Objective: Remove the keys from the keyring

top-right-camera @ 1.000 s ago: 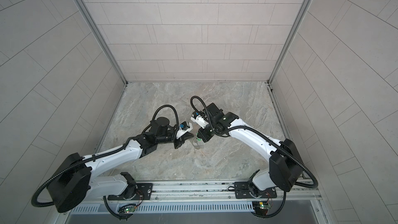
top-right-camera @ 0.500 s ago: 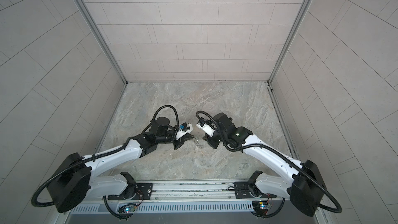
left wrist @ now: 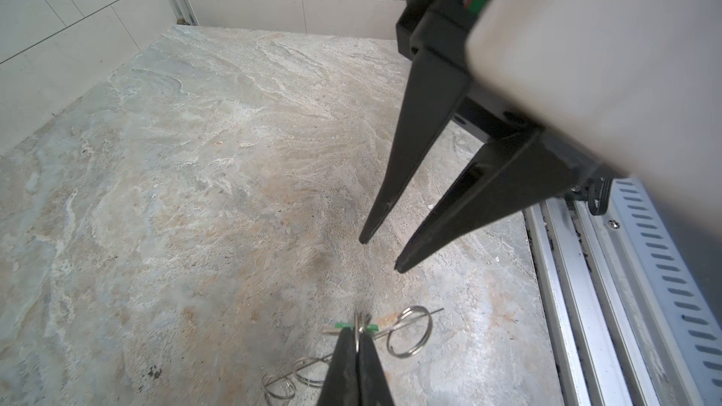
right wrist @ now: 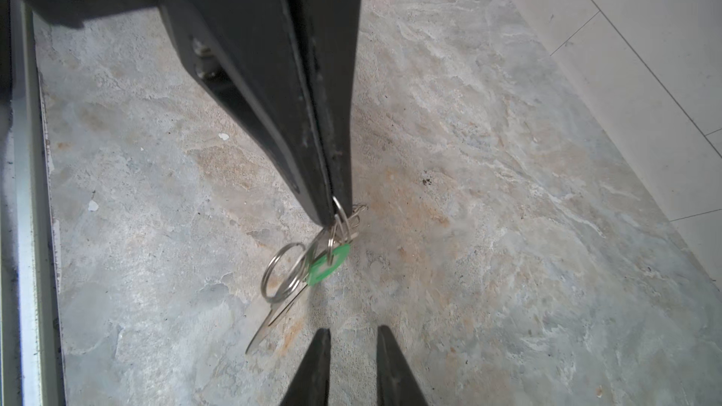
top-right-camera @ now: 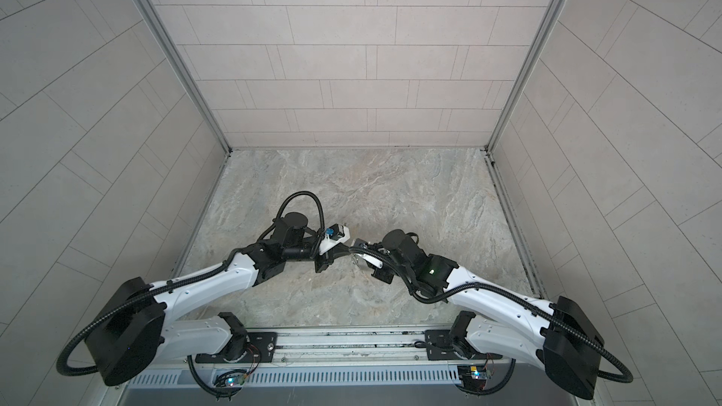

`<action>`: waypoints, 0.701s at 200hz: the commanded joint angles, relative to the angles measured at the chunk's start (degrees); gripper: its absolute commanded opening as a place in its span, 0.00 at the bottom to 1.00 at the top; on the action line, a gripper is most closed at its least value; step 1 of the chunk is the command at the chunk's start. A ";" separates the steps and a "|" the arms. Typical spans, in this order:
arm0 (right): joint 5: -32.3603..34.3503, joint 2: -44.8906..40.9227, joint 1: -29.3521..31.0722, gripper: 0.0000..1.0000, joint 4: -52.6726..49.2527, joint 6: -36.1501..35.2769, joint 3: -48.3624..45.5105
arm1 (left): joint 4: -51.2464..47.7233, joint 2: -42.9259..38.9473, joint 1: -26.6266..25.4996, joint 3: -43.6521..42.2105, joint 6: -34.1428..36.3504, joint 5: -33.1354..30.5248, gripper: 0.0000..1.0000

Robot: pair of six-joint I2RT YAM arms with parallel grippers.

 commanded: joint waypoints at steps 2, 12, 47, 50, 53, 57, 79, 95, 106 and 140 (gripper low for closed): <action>-1.21 -0.23 0.21 0.22 2.74 -0.18 0.91 | -0.46 -0.92 0.04 1.68 2.46 2.47 0.00; -3.07 0.17 0.24 0.20 2.99 -0.79 2.51 | -0.52 -1.03 0.04 1.57 3.21 3.06 0.00; -7.31 1.79 0.22 0.17 4.62 -2.38 2.84 | -0.14 -1.34 0.04 1.42 5.18 3.92 0.00; -7.57 1.89 0.20 0.16 4.66 -2.58 2.93 | -0.17 -1.38 0.04 1.45 5.35 4.01 0.00; -7.80 1.91 0.24 0.16 4.72 -2.70 2.94 | -0.19 -1.46 0.04 1.40 5.55 4.09 0.00; -8.07 1.99 0.25 0.16 4.98 -2.81 2.94 | -0.17 -1.41 0.04 1.38 5.75 4.16 0.00; -9.55 2.55 0.28 0.16 5.13 -3.22 2.95 | -0.11 -1.68 0.00 1.07 6.80 4.64 0.00; -9.61 2.61 0.27 0.17 5.62 -3.18 3.07 | 0.72 -1.82 0.02 0.61 7.00 4.85 0.00; -9.46 2.65 0.26 0.18 6.10 -2.84 3.11 | 1.21 -1.92 0.04 0.17 7.26 4.96 0.00; -7.62 3.32 0.46 0.18 7.67 -2.17 3.04 | 1.31 -1.83 -0.03 0.03 7.92 5.12 0.00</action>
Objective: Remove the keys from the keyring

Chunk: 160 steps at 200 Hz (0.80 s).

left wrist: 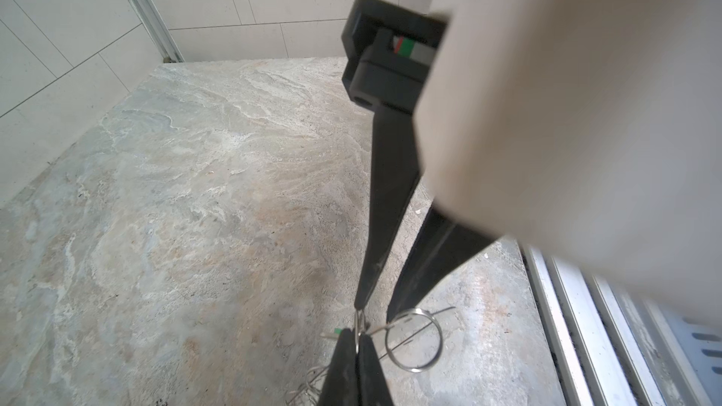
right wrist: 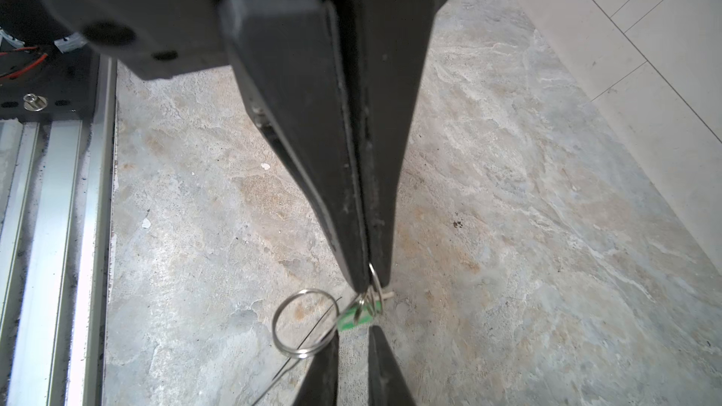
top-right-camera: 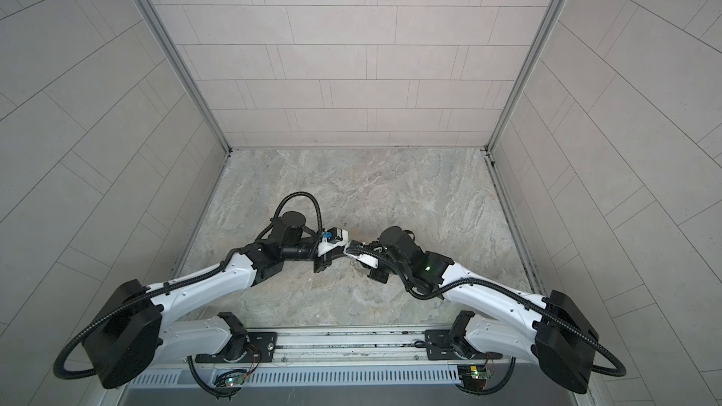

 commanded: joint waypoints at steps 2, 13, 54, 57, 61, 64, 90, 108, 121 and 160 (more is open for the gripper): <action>0.45 0.38 0.51 0.18 4.67 0.05 1.91 | 0.98 -0.89 -0.50 -0.06 3.04 1.55 0.00; 1.19 0.14 0.61 0.19 5.05 -0.07 1.78 | 0.49 -0.80 -0.42 -0.03 3.32 1.51 0.00; 5.48 -0.92 0.95 0.21 4.60 -1.31 1.87 | -0.16 -0.32 -0.63 0.26 3.51 1.55 0.00; 5.55 -1.04 1.01 0.21 4.66 -1.30 1.79 | -0.17 -0.34 -0.64 0.28 3.53 1.51 0.00; 5.69 -1.21 1.07 0.21 4.76 -1.35 1.71 | -0.21 -0.33 -0.60 0.34 3.52 1.51 0.00; 5.57 -1.35 1.05 0.21 4.97 -1.34 1.69 | -0.15 -0.28 -0.60 0.35 3.51 1.46 0.00; 5.10 -2.80 1.17 0.21 6.45 -0.94 1.08 | -0.14 0.16 -0.65 0.35 3.35 1.57 0.00; 5.62 -4.62 1.12 0.21 8.74 -0.13 -1.19 | 0.23 0.21 -0.63 0.26 2.63 1.77 0.00; 5.28 -6.10 0.88 0.20 9.14 0.29 -2.55 | 0.76 0.11 -0.68 0.00 2.01 1.84 0.00; 1.09 -7.23 0.26 0.19 7.79 1.34 -3.07 | 2.77 0.42 -0.62 -0.36 0.37 2.89 0.00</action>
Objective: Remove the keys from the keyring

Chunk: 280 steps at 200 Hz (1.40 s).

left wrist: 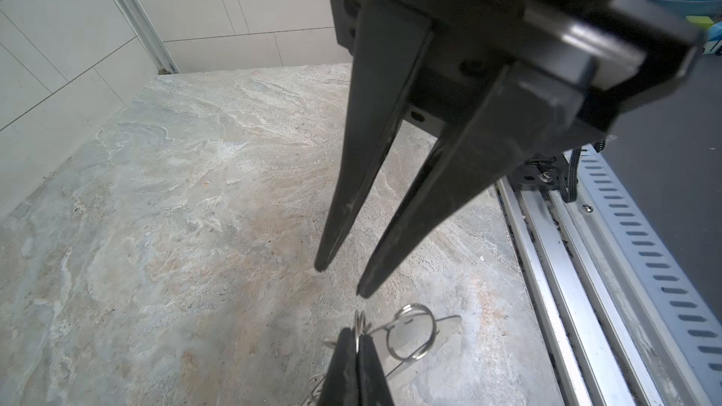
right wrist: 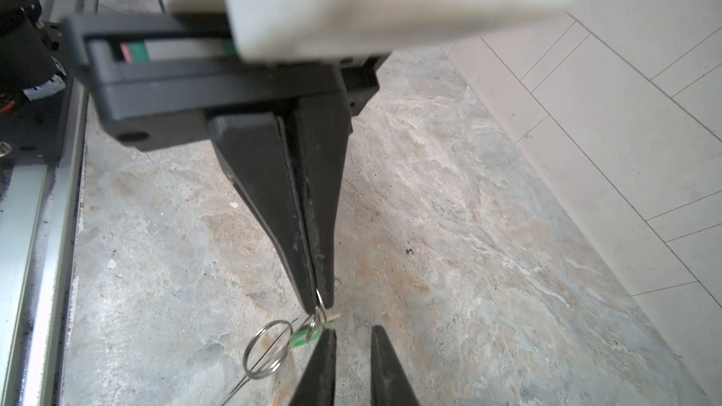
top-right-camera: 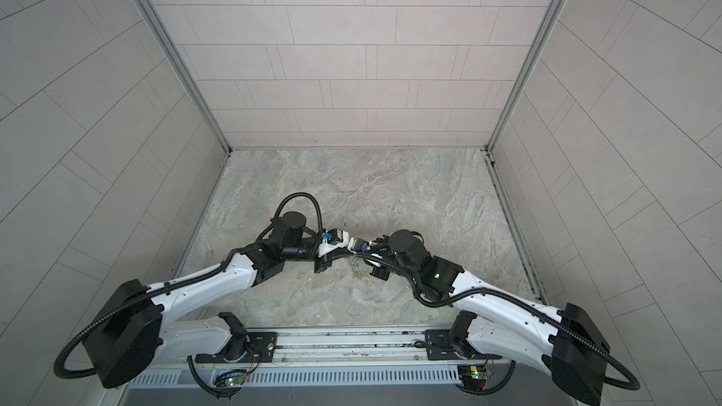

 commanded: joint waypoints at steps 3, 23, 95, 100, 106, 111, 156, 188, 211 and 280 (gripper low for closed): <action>-2.90 -0.55 -0.36 0.19 1.40 1.23 0.09 | 2.04 0.27 -0.24 -0.31 -0.20 1.95 0.00; -3.66 0.37 -0.59 0.18 0.80 0.92 0.31 | 2.15 0.28 -0.30 -0.09 -0.40 2.25 0.00; -9.89 0.98 -3.83 0.17 -2.71 0.67 0.55 | 1.35 -0.41 -0.25 -0.03 -0.59 2.15 0.00; -10.02 1.11 -3.88 0.17 -2.45 0.89 0.47 | 1.33 -0.41 -0.29 0.03 -0.59 2.13 0.00; -10.11 1.36 -3.88 0.17 -2.07 1.10 0.45 | 1.42 -0.42 -0.31 0.08 -0.72 2.21 0.00; -10.08 1.62 -3.86 0.18 -1.80 1.11 0.36 | 1.52 -0.37 -0.23 0.17 -0.73 2.14 0.00; -10.52 3.83 -3.93 0.18 -0.32 1.80 0.55 | 1.88 -0.32 -0.28 0.38 -1.21 2.74 0.00; -10.59 3.87 -4.40 0.17 0.77 2.17 0.64 | 1.79 -0.27 -0.31 0.51 -1.21 2.92 0.00; -11.29 3.93 -4.86 0.16 0.77 2.17 0.95 | 1.62 -0.21 -0.31 0.52 -1.10 3.17 0.00; -15.14 5.44 -5.02 0.09 -0.99 2.52 2.78 | 1.17 0.03 -0.40 0.61 -0.04 2.36 0.00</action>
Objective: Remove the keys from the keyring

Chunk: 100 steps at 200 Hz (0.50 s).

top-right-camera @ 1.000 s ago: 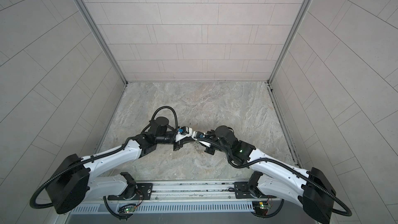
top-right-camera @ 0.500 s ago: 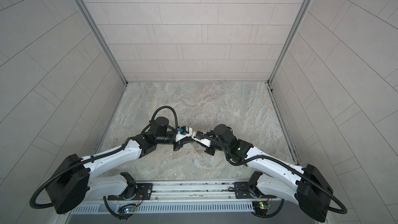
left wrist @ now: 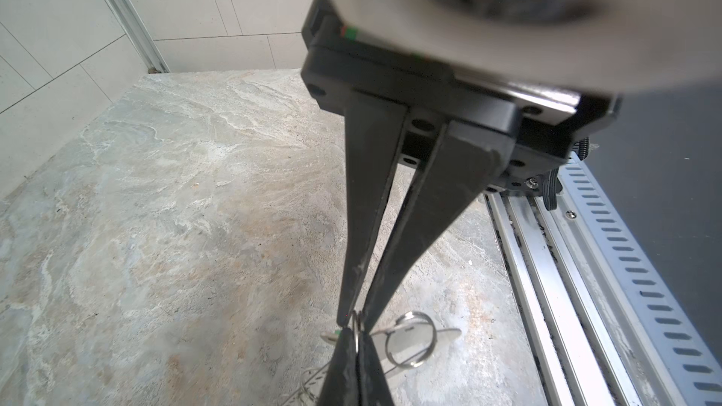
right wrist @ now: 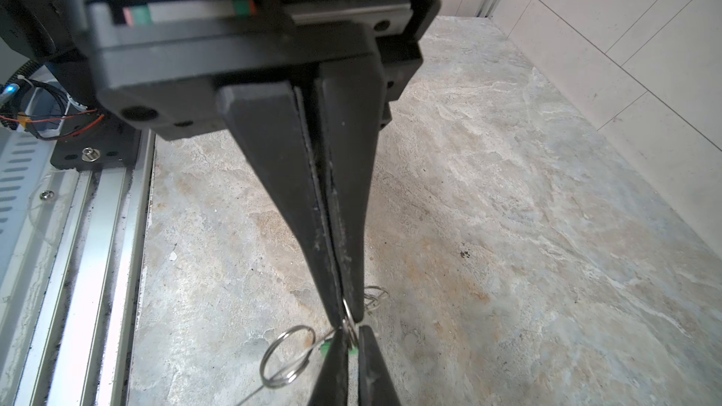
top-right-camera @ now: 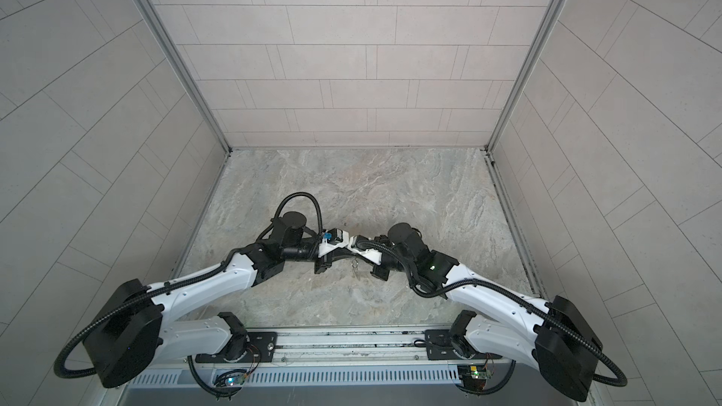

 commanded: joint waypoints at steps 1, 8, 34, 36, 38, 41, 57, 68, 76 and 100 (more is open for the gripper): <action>-2.42 0.54 -0.15 0.09 -0.22 0.78 2.03 | 1.11 -0.04 -0.29 0.59 1.32 0.98 0.00; -2.69 0.78 -0.15 0.08 -0.78 0.75 2.10 | 1.11 -0.10 -0.29 0.63 1.46 0.82 0.00; -2.95 1.06 -0.17 0.02 -0.93 0.82 2.06 | 0.77 -0.48 -0.29 0.50 1.66 -0.20 0.00; -2.94 0.99 -0.22 0.01 -0.92 0.85 2.02 | 0.76 -0.46 -0.29 0.53 1.66 -0.26 0.00; -2.87 0.97 -0.23 0.01 -0.92 0.88 2.08 | 0.85 -0.52 -0.29 0.48 1.66 -0.45 0.00; -2.80 0.97 -0.19 0.01 -0.91 1.02 2.05 | 0.85 -0.62 -0.29 0.32 1.60 -0.80 0.00; -2.76 0.88 -0.16 0.00 -1.02 1.24 2.04 | 1.33 -1.30 -0.29 -0.31 1.09 -1.99 0.00; -2.76 0.93 -0.30 0.00 -1.01 1.31 2.09 | 1.27 -1.85 -0.23 -0.64 0.26 -3.06 0.02; -2.76 1.00 -0.27 0.00 -1.06 1.39 2.09 | 1.29 -2.37 -0.20 -1.01 -0.27 -3.63 0.04; -2.76 1.56 -0.32 0.00 -0.94 1.39 2.07 | 1.36 -3.49 -0.20 -2.13 -1.69 -4.87 0.19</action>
